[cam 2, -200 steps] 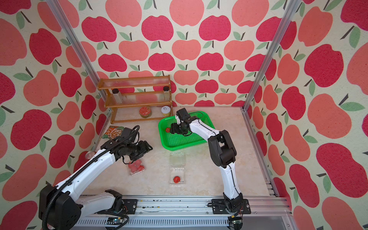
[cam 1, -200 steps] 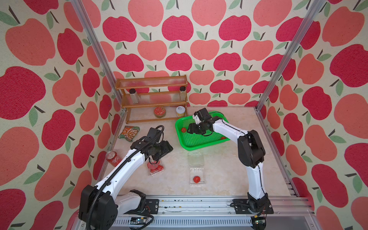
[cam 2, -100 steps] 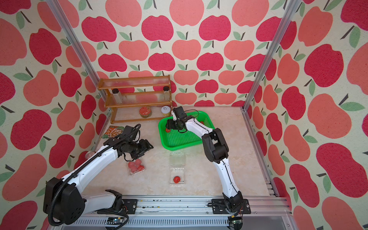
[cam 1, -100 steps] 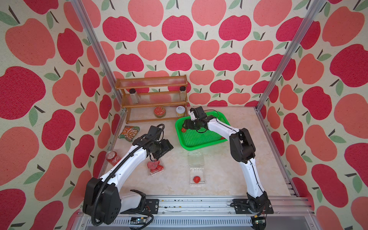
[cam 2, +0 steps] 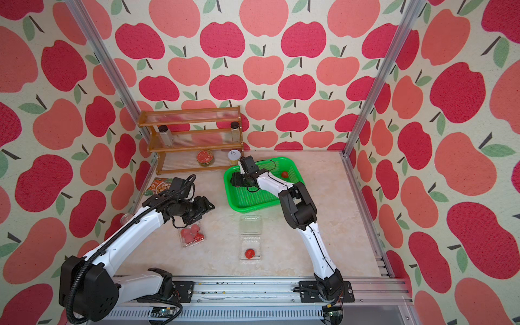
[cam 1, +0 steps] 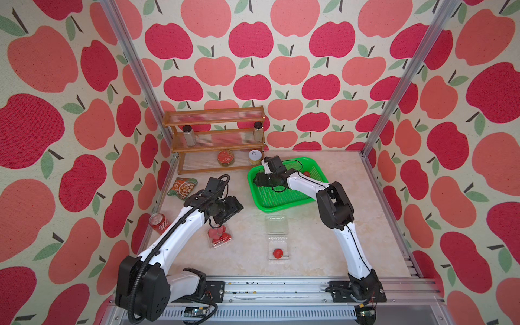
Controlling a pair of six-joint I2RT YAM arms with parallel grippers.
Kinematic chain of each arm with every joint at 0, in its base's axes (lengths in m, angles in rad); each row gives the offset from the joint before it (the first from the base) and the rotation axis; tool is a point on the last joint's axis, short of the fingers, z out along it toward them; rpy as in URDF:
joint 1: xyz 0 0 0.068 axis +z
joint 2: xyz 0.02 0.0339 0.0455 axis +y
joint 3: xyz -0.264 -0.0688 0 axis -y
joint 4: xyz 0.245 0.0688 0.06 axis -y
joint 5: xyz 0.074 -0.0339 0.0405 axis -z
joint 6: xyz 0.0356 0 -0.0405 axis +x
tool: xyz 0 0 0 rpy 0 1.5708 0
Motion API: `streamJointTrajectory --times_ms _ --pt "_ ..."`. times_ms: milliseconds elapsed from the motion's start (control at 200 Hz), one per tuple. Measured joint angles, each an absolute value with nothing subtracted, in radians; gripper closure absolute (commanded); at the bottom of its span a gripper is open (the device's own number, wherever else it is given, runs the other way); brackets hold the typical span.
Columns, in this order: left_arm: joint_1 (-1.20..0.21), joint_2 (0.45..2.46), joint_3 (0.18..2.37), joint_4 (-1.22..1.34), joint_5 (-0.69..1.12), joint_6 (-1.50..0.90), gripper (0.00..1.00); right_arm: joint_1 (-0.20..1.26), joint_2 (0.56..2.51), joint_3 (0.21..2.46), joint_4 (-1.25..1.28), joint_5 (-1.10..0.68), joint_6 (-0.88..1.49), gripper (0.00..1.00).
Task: Pack strawberries into containers
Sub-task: Pick up the strawberry from the basket.
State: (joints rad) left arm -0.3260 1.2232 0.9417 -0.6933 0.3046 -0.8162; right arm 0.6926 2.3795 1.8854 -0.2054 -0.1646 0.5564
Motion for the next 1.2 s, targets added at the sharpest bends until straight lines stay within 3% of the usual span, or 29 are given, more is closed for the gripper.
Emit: streamJointTrajectory --times_ms 280,780,1201 --pt "-0.308 1.183 0.940 -0.707 0.305 -0.816 0.29 0.694 2.405 1.887 -0.193 -0.138 0.566 0.38" --pt "-0.305 1.178 0.928 -0.706 0.315 -0.816 0.29 0.694 2.408 1.892 -0.200 -0.124 0.566 0.54" --pt "-0.304 1.168 0.916 -0.706 0.323 -0.818 0.29 0.673 2.267 1.716 -0.173 -0.148 0.585 0.54"
